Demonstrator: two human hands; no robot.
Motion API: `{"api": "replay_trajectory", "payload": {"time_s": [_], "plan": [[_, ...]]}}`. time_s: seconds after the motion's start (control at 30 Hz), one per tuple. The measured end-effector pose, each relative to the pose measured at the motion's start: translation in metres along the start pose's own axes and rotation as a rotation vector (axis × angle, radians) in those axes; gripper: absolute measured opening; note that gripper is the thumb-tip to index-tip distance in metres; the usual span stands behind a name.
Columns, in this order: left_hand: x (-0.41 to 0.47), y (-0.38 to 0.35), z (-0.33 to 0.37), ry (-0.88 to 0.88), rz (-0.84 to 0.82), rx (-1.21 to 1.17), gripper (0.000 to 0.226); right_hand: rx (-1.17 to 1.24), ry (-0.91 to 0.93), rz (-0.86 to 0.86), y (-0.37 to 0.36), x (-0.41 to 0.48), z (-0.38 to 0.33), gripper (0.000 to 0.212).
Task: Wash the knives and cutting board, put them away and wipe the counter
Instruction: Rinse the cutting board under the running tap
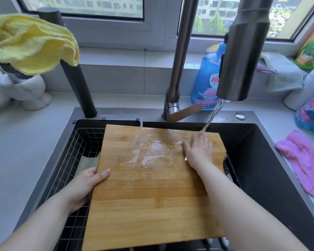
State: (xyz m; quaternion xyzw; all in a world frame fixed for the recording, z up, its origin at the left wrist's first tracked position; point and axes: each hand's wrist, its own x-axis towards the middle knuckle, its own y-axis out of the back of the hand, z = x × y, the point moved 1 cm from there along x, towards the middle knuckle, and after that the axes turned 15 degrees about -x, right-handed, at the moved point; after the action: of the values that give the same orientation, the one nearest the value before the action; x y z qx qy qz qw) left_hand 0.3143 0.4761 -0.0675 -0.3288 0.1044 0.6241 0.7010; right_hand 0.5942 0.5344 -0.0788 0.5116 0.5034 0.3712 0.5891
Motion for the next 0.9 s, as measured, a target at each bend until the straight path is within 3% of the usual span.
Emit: {"api": "replay_trajectory", "payload": {"time_s": [0.03, 0.1, 0.17, 0.23, 0.3, 0.43, 0.5, 0.57, 0.63, 0.7, 0.77, 0.83, 0.9], "plan": [[0.000, 0.000, 0.000, 0.006, 0.003, 0.006, 0.063, -0.019, 0.134, 0.022, -0.001, -0.006, -0.010, 0.058], [0.001, -0.001, 0.000, 0.006, 0.005, 0.002, 0.032, -0.053, 0.344, 0.027, -0.005, -0.017, -0.018, 0.055], [0.000, -0.001, -0.001, 0.022, 0.023, 0.008, 0.022, -0.016, 0.256, 0.014, -0.005, -0.012, 0.003, 0.053], [-0.002, 0.000, -0.003, 0.015, 0.034, 0.018, 0.021, 0.015, 0.015, 0.015, -0.004, -0.008, 0.034, 0.053], [-0.004, -0.002, -0.005, -0.002, 0.060, 0.009, 0.026, -0.028, -0.068, -0.032, -0.007, -0.016, 0.045, 0.056], [-0.008, -0.006, -0.009, -0.020, 0.109, -0.022, 0.022, -0.030, 0.307, 0.030, -0.022, -0.072, 0.003, 0.070], [-0.011, -0.008, -0.008, -0.024, 0.107, -0.017, 0.020, -0.063, 0.331, 0.055, -0.026, -0.081, 0.012, 0.073], [-0.012, -0.009, -0.009, -0.033, 0.105, -0.013, 0.020, -0.015, 0.092, 0.016, -0.027, -0.075, 0.041, 0.058], [-0.013, -0.010, -0.010, -0.049, 0.115, -0.011, 0.018, 0.002, -0.095, -0.050, -0.028, -0.078, 0.061, 0.057], [-0.014, -0.012, -0.011, -0.059, 0.125, -0.014, 0.017, -0.010, -0.004, -0.045, -0.033, -0.094, 0.050, 0.064], [-0.016, -0.013, -0.012, -0.062, 0.129, -0.025, 0.016, -0.033, 0.248, -0.039, -0.035, -0.123, 0.023, 0.083], [-0.017, -0.013, -0.012, -0.065, 0.128, -0.030, 0.016, -0.092, 0.388, -0.044, -0.037, -0.135, 0.021, 0.099], [-0.018, -0.014, -0.011, -0.070, 0.113, -0.022, 0.017, -0.069, 0.296, 0.009, -0.035, -0.122, 0.048, 0.081]]}}
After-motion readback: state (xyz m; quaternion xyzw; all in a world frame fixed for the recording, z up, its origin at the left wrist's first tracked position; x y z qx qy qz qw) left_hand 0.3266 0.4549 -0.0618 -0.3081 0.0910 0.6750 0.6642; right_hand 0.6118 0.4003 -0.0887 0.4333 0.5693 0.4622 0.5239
